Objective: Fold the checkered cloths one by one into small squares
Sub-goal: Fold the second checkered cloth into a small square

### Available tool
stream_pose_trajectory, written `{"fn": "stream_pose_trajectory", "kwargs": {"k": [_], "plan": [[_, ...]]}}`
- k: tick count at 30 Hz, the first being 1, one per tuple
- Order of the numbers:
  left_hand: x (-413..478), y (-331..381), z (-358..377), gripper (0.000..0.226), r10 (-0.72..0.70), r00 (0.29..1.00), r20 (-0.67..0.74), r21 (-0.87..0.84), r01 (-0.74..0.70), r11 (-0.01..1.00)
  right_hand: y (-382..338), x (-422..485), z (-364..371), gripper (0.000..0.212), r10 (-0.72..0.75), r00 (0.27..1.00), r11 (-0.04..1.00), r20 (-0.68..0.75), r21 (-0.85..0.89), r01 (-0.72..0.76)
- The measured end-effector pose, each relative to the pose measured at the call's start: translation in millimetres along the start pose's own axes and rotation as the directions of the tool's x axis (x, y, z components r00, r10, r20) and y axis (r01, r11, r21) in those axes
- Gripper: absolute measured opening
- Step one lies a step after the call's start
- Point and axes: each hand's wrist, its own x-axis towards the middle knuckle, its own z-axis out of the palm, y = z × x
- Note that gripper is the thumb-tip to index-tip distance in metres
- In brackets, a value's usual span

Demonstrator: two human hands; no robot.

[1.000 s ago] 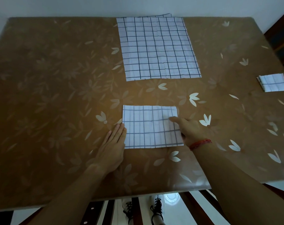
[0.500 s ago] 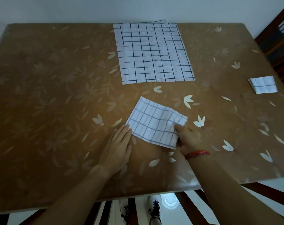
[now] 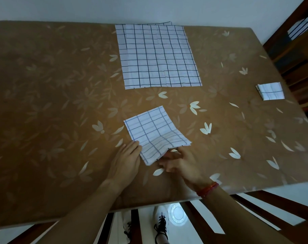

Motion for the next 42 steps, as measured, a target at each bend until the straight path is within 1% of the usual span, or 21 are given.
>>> {"fn": "stream_pose_trajectory", "kwargs": {"k": [1,3,6,8,10,11,14,16,17,20,23,24,26,28,30,31,33,35,38,42], "plan": [[-1.4,-0.7,-1.3,0.034,0.006,1.0,-0.01,-0.002,-0.006,1.0,4.3,-0.8,-4.4,0.051,-0.045,0.999,0.995,-0.012,-0.088,0.044],[-4.9,-2.8,-4.1,0.034,0.015,1.0,-0.018,-0.011,-0.016,1.0,12.0,-0.3,-13.8,0.051,-0.134,0.99,0.955,-0.049,-0.273,0.116],[-14.9,-11.4,-5.5,0.037,0.037,0.999,0.007,-0.065,-0.037,0.997,16.2,0.4,-22.9,0.05,-0.227,0.968,0.916,-0.105,-0.36,0.176],[-23.1,-18.6,-6.6,0.04,0.053,0.998,0.031,-0.098,-0.05,0.994,13.4,-0.9,-24.2,0.045,-0.318,0.938,0.845,-0.14,-0.49,0.213],[-31.1,-24.1,-10.0,0.044,0.069,0.996,0.054,-0.118,-0.062,0.991,13.2,-1.0,-26.1,0.051,-0.374,0.913,0.77,-0.161,-0.603,0.209],[-34.6,-25.9,-12.3,0.047,0.076,0.995,0.064,-0.129,-0.068,0.989,13.6,-1.3,-26.3,0.053,-0.398,0.907,0.728,-0.14,-0.649,0.22],[-43.8,-27.4,-17.5,0.047,0.07,0.995,0.066,-0.157,-0.059,0.986,19.8,-3.1,-26.1,0.04,-0.536,0.844,0.507,0.031,-0.787,0.351],[-48.7,-28.2,-16.3,0.044,0.071,0.997,0.029,-0.153,-0.066,0.986,24.9,1.2,-27.4,0.028,-0.568,0.817,0.414,0.098,-0.824,0.386],[-50.2,-28.9,-15.1,0.041,0.077,0.997,0.002,-0.141,-0.076,0.987,28.4,4.7,-29.1,0.023,-0.556,0.824,0.393,0.11,-0.839,0.377],[-50.6,-30.2,-11.8,0.029,0.102,0.991,-0.086,-0.085,-0.11,0.99,34.0,12.4,-31.2,0.022,-0.467,0.877,0.391,0.11,-0.864,0.316],[-47.8,-29.5,-11.6,0.02,0.114,0.984,-0.134,-0.043,-0.12,0.992,28.6,7.4,-26.6,0.03,-0.412,0.909,0.49,0.068,-0.824,0.284],[-46.9,-30.1,-11.6,0.019,0.101,0.985,-0.138,-0.042,-0.108,0.993,26.7,6.5,-25.4,0.03,-0.431,0.9,0.472,0.071,-0.832,0.292],[-45.3,-31.5,-11.3,0.018,0.044,0.99,-0.136,-0.06,-0.052,0.997,22.6,6.9,-25.7,0.025,-0.44,0.893,0.449,0.093,-0.838,0.309],[-42.5,-31.8,-12.3,0.015,-0.03,0.989,-0.147,-0.089,0.017,0.996,20.6,12.6,-27.1,0.02,-0.427,0.9,0.433,0.083,-0.856,0.285],[-38.6,-29.9,-13.7,0.022,-0.106,0.981,-0.161,-0.117,0.087,0.989,19.0,18.4,-25.5,0.014,-0.395,0.919,0.499,-0.011,-0.842,0.205],[-36.2,-29.1,-14.7,0.026,-0.137,0.977,-0.166,-0.133,0.115,0.984,18.0,20.8,-23.9,0.016,-0.378,0.923,0.533,-0.067,-0.831,0.158],[-31.3,-29.0,-16.2,0.024,-0.192,0.968,-0.16,-0.167,0.165,0.972,15.2,24.9,-19.9,0.02,-0.366,0.92,0.567,-0.138,-0.817,0.103],[-26.8,-31.3,-14.8,0.019,-0.233,0.962,-0.141,-0.191,0.205,0.96,12.3,29.4,-17.0,0.022,-0.36,0.919,0.595,-0.164,-0.799,0.091],[-21.4,-32.8,-13.7,0.013,-0.266,0.955,-0.13,-0.182,0.241,0.953,9.4,37.2,-14.2,0.031,-0.354,0.919,0.6,-0.172,-0.795,0.083],[-18.6,-34.6,-12.3,0.016,-0.283,0.952,-0.113,-0.122,0.269,0.955,10.9,46.6,-12.3,0.035,-0.338,0.918,0.621,-0.209,-0.782,0.051]]}}
